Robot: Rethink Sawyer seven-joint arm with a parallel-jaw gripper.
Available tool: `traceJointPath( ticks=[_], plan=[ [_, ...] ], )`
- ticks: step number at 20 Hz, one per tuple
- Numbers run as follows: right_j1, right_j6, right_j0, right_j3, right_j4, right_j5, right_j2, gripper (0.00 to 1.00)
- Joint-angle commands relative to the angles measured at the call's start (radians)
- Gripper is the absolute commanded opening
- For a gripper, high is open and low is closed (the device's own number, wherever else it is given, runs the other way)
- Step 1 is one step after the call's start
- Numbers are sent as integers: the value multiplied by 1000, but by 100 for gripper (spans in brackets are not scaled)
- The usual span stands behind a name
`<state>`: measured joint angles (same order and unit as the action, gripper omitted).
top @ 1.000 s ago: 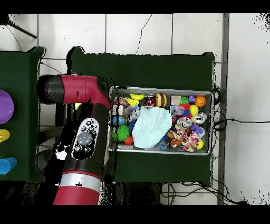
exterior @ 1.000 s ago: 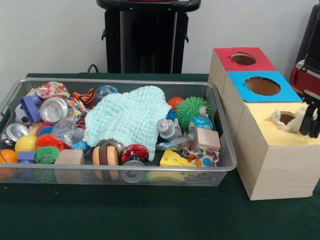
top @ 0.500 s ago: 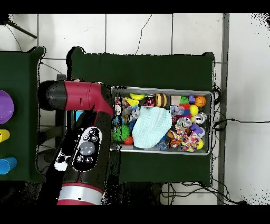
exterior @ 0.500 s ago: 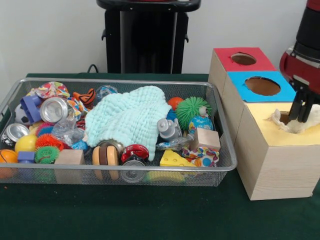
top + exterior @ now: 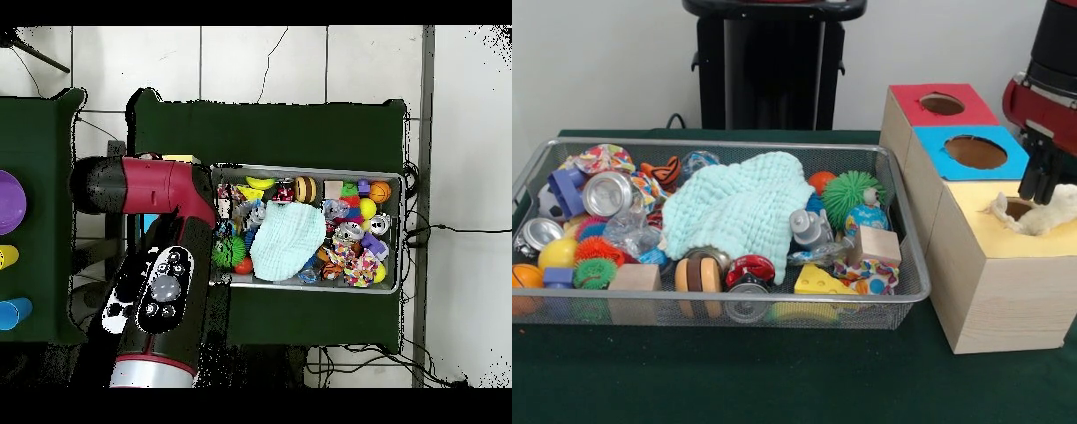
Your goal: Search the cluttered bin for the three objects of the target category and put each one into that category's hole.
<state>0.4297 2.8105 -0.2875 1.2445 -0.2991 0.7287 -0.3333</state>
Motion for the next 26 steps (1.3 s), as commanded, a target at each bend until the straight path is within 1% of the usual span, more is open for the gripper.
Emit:
traceJointPath(
  ticks=[1,10,14,15,17,21,24,25,26],
  plan=[
    [-80,144,4,25,-15,-29,67,0],
    [-86,124,7,41,-22,-55,89,0],
    [-91,128,2,70,-28,-103,105,0],
    [-96,124,4,79,-29,-128,114,0],
    [-131,127,7,77,-25,-192,123,0],
    [-173,101,21,73,-17,-269,153,0],
    [-218,84,38,74,-6,-386,190,0],
    [-245,86,42,65,-1,-438,199,0],
    [-255,81,50,66,0,-466,216,0]
  ],
)
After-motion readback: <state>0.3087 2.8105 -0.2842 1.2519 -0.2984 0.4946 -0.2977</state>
